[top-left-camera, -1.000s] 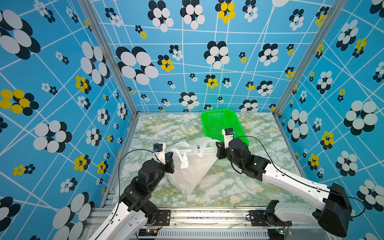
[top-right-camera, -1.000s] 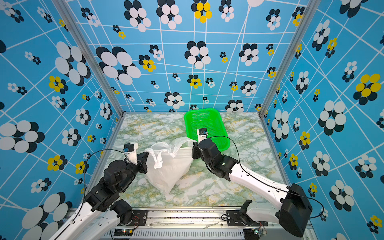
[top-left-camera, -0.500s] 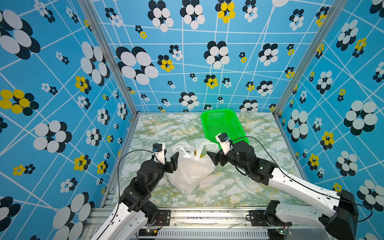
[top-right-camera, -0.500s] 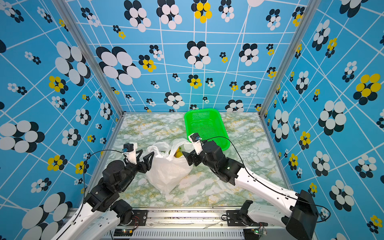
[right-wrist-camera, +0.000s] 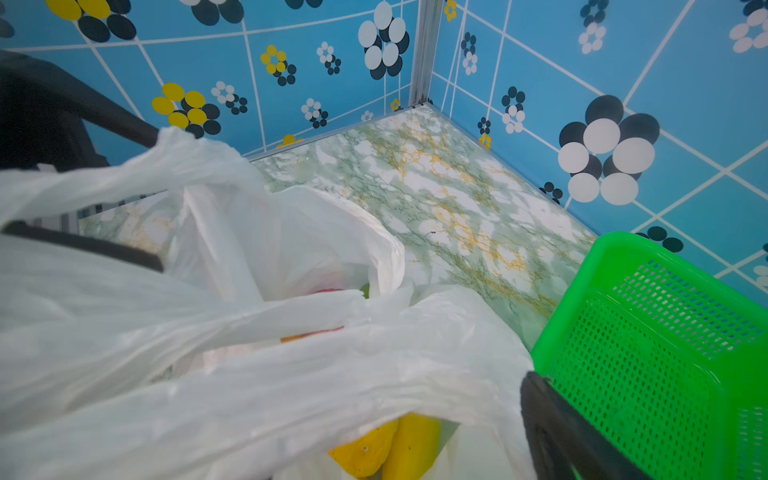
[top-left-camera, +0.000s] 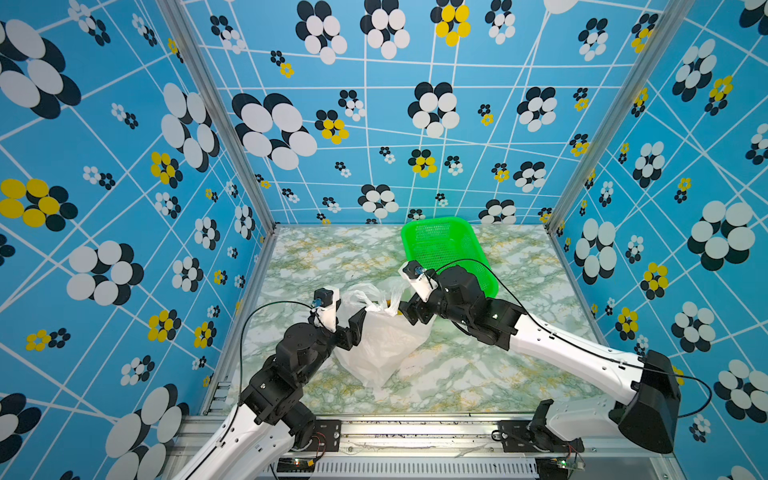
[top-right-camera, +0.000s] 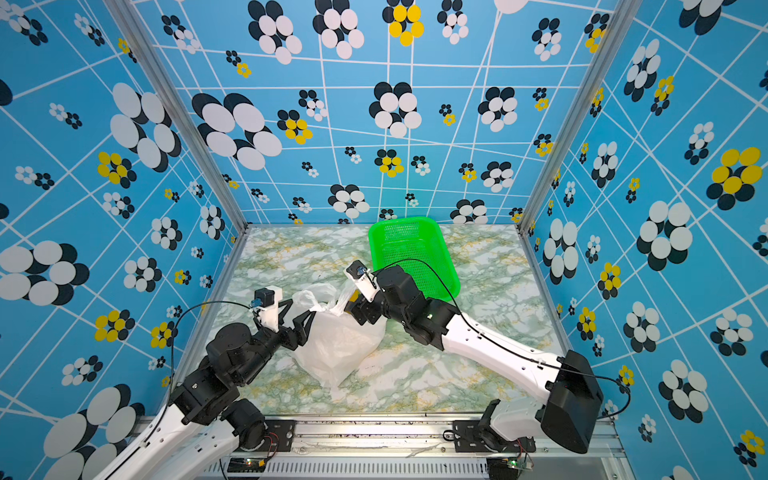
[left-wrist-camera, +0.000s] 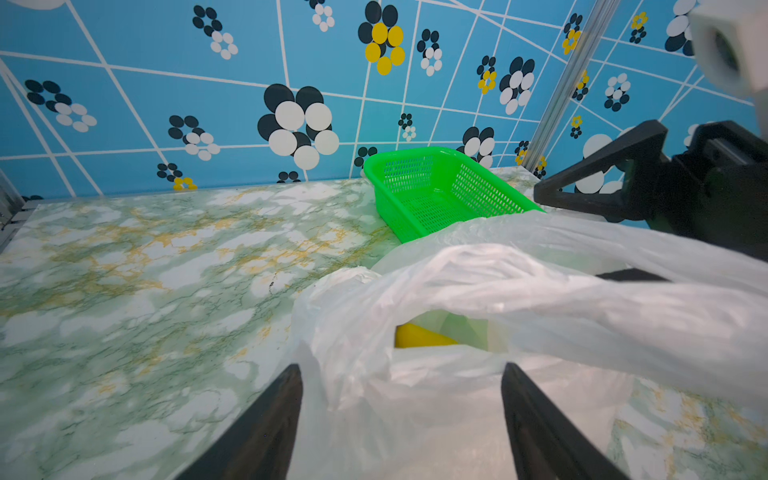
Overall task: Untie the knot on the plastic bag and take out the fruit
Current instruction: 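Grasp the bag handles with both grippers, spreading the opening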
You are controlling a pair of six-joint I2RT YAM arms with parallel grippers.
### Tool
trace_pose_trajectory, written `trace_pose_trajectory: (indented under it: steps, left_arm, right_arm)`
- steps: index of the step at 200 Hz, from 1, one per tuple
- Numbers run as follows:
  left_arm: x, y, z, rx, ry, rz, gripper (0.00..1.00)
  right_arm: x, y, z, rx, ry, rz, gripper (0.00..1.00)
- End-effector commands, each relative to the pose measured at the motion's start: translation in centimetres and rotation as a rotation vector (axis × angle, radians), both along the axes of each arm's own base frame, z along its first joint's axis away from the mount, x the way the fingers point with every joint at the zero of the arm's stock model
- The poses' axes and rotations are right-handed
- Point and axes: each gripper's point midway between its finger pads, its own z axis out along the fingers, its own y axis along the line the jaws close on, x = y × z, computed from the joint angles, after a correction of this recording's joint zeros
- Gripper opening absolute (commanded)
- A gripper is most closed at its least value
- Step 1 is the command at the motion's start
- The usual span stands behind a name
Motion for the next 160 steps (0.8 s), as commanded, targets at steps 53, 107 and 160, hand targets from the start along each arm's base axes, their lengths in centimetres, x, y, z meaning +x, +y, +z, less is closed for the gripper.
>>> trace_pose_trajectory:
  steps: [53, 107, 160]
  left_arm:
    - [-3.0, -3.1, 2.9, 0.08, -0.198, -0.137, 0.73]
    - [-2.2, -5.5, 3.1, 0.097, -0.183, -0.188, 0.85]
    - [-0.6, -2.9, 5.4, 0.053, -0.19, -0.052, 0.88]
  right_arm:
    - [2.7, 1.1, 5.2, 0.215, -0.032, -0.134, 0.72]
    - [3.1, 1.2, 6.7, 0.298, -0.011, -0.169, 0.73]
    - [3.4, 1.3, 6.5, 0.302, 0.002, -0.181, 0.76]
